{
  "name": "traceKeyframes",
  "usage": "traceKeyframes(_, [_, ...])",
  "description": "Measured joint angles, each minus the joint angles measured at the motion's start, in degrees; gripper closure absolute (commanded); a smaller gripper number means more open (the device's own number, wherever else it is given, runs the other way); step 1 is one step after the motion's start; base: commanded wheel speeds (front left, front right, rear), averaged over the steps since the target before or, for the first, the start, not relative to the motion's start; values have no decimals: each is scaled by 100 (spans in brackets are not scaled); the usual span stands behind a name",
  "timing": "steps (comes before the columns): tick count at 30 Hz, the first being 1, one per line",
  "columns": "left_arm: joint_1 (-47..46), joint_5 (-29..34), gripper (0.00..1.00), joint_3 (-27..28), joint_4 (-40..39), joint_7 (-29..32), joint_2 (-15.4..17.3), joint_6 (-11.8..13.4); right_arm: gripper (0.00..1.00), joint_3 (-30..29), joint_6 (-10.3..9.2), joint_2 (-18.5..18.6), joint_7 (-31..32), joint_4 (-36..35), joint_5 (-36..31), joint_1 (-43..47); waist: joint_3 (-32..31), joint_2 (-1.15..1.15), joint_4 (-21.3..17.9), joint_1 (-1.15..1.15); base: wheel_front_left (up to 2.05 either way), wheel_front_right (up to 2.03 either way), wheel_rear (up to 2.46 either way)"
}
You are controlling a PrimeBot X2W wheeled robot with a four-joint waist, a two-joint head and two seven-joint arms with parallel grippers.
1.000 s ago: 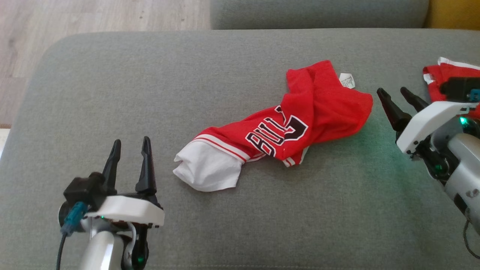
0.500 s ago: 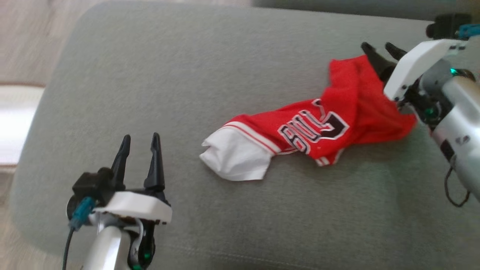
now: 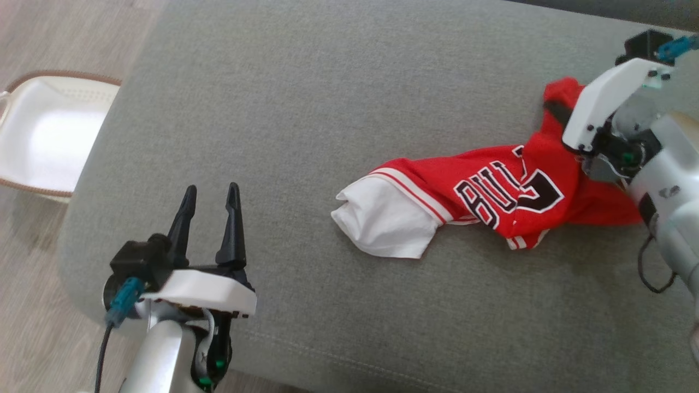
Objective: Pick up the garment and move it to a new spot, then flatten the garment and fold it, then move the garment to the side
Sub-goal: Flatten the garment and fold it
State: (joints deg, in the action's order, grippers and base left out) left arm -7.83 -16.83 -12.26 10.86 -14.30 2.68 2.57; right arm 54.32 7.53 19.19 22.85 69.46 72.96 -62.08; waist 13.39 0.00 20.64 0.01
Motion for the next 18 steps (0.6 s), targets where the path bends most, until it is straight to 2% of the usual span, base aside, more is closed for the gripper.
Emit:
traceKeyframes(4, [4,1,0,16,4,0,-2,1,100,21,0,-78,-712,-23,-122,-33,-100,0,-127,0,0,0,0])
traceKeyframes(11, [87,13,0,170,37,0,-4,-4,100,158,0,-52,-1223,-558,-254,114,-326,0,-538,0,0,0,0])
traceKeyframes(15, [146,30,0,275,35,0,22,-9,100,290,0,211,-1484,-1040,-332,394,-503,0,-893,-1,0,0,0])
traceKeyframes(18, [304,69,0,368,33,0,52,-7,100,325,0,544,-1629,-1341,-371,655,-627,0,-1180,-1,0,0,0])
